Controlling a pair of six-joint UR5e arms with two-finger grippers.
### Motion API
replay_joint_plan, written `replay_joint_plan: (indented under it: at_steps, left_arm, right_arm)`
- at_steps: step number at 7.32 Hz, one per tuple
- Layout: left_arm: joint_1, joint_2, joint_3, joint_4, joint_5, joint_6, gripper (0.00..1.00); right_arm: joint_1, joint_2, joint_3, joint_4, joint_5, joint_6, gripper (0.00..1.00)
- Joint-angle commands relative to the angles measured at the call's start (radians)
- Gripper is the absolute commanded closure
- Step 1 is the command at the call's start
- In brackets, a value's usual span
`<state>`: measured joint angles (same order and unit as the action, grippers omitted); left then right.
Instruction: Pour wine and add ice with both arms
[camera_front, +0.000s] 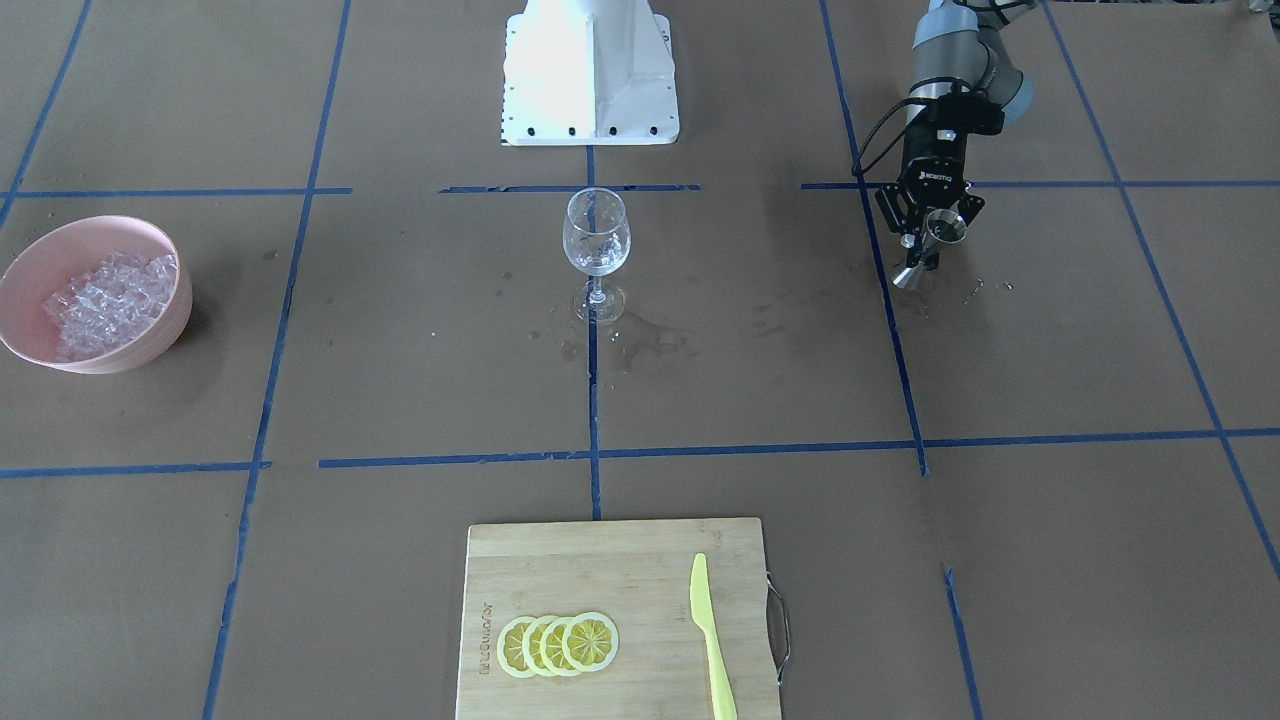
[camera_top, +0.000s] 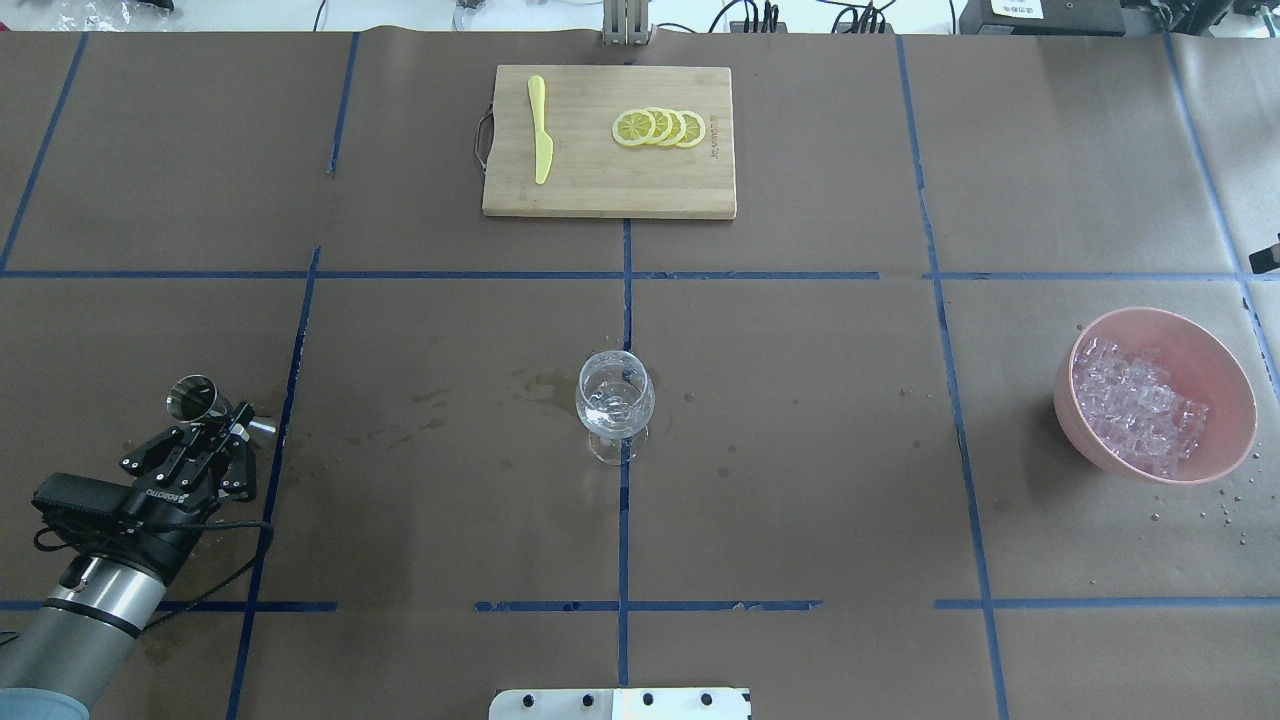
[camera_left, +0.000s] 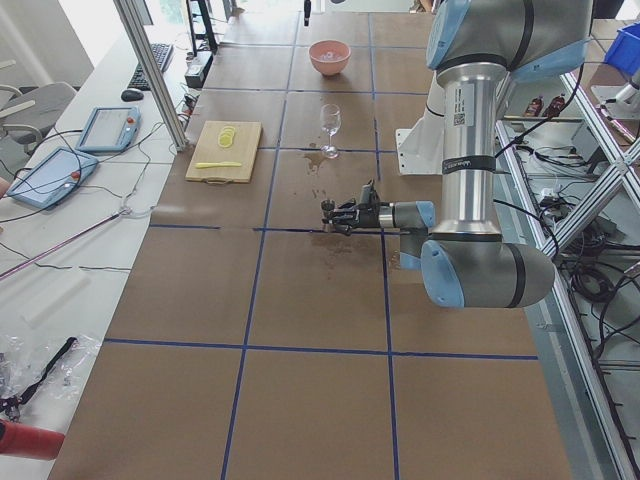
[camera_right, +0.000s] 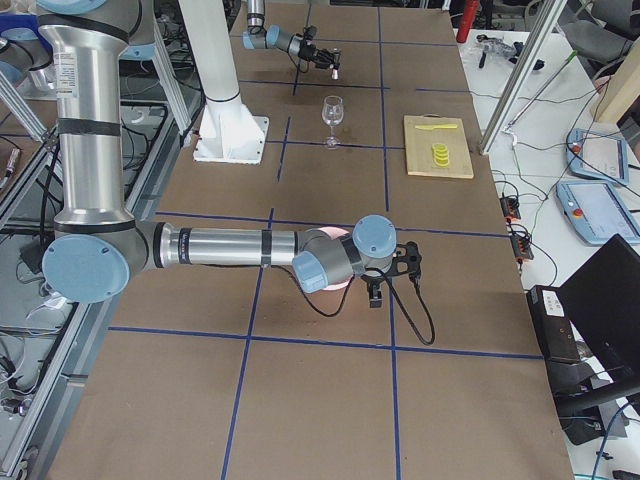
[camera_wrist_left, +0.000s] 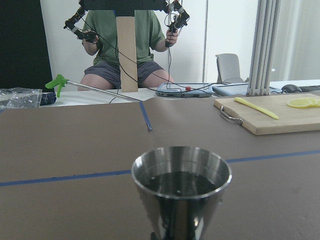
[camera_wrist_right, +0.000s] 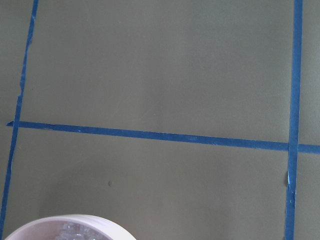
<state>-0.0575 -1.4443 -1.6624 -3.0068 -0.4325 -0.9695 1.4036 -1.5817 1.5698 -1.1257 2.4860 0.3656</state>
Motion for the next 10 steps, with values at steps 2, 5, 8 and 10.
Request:
replay_joint_plan:
  at_steps: [2,5,8,10]
  left_arm:
    - [-0.031,-0.134,-0.076,-0.035,-0.081,0.222,1.0]
    - [-0.042,-0.307,-0.082,-0.009,-0.072,0.353,1.0]
    - [-0.068,-0.41,-0.169,0.365,-0.072,0.357,1.0]
    - [-0.068,-0.482,-0.218,0.645,-0.072,0.397,1.0]
  right_arm:
    - [0.0,0.006,0.006,0.001,-0.002,-0.005,0.0]
    - [0.0,0.012,-0.004,0.0,-0.002,-0.007,0.0]
    - [0.0,0.012,-0.007,0.0,-0.004,-0.008,0.0]
    - [0.0,0.012,-0.007,0.0,-0.004,-0.008,0.0]
